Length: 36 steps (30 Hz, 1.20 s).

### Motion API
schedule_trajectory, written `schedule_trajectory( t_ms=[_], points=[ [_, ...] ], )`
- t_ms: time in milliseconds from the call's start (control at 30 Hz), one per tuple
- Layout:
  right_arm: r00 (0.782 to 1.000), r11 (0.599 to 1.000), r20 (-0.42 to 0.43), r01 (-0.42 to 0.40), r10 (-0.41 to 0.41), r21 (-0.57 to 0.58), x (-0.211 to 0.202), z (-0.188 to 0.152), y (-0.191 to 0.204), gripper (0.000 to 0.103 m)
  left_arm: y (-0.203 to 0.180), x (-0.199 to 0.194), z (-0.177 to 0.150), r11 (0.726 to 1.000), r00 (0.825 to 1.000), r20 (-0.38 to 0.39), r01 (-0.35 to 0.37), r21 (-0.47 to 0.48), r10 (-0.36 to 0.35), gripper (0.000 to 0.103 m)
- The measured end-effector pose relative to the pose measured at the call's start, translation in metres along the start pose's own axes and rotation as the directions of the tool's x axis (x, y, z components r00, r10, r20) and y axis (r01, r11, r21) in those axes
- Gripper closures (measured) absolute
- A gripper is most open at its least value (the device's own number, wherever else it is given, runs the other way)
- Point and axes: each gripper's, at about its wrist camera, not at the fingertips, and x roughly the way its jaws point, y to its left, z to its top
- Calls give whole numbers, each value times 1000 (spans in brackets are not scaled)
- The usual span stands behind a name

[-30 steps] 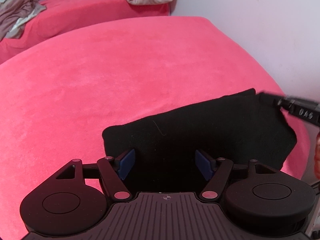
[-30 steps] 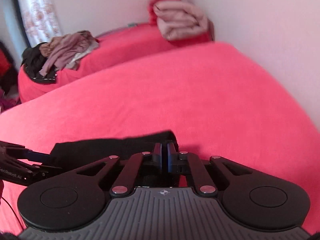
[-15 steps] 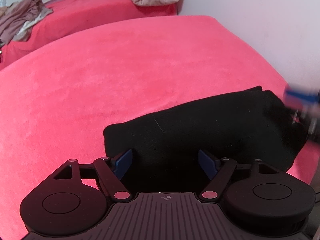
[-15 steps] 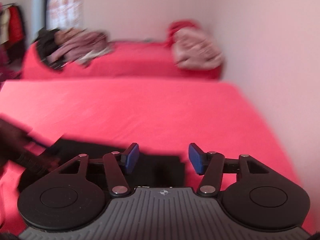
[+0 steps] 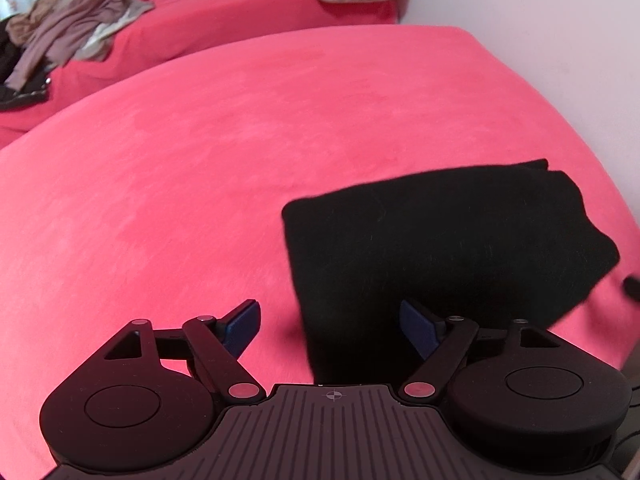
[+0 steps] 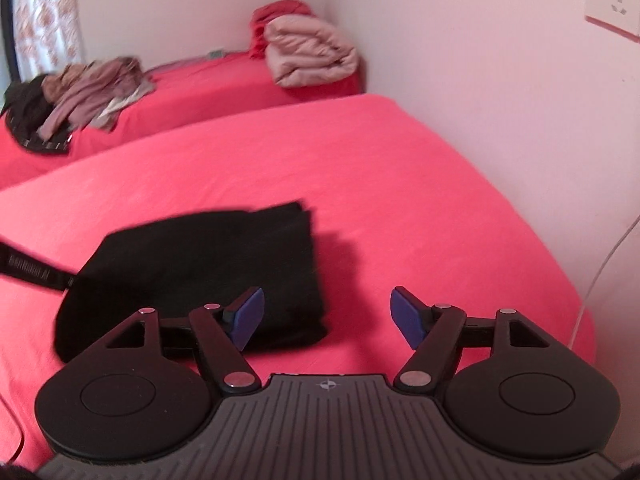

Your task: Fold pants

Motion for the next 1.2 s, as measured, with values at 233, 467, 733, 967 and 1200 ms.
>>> schedule_trajectory(
  t_ms=[233, 467, 733, 967, 1200],
  points=[
    [994, 994, -103, -48, 38, -95, -1, -25, 60, 27, -9, -19, -29, 999, 997, -74, -29, 26, 31, 0],
    [992, 993, -121, -40, 27, -107, -8, -27, 71, 26, -20, -24, -49, 999, 993, -114, -40, 37, 44, 0],
    [992, 994, -121, -43, 30, -105, -6, -21, 67, 25, -19, -21, -51, 998, 989, -139, -57, 28, 60, 0],
    [991, 992, -133, -49, 34, -112, -3, -20, 61, 25, -20, -17, -49, 998, 985, -161, -54, 32, 58, 0],
    [990, 992, -140, -53, 37, -118, -3, -18, 57, 25, -22, -10, -51, 998, 981, -188, -43, 36, 49, 0]
  ],
)
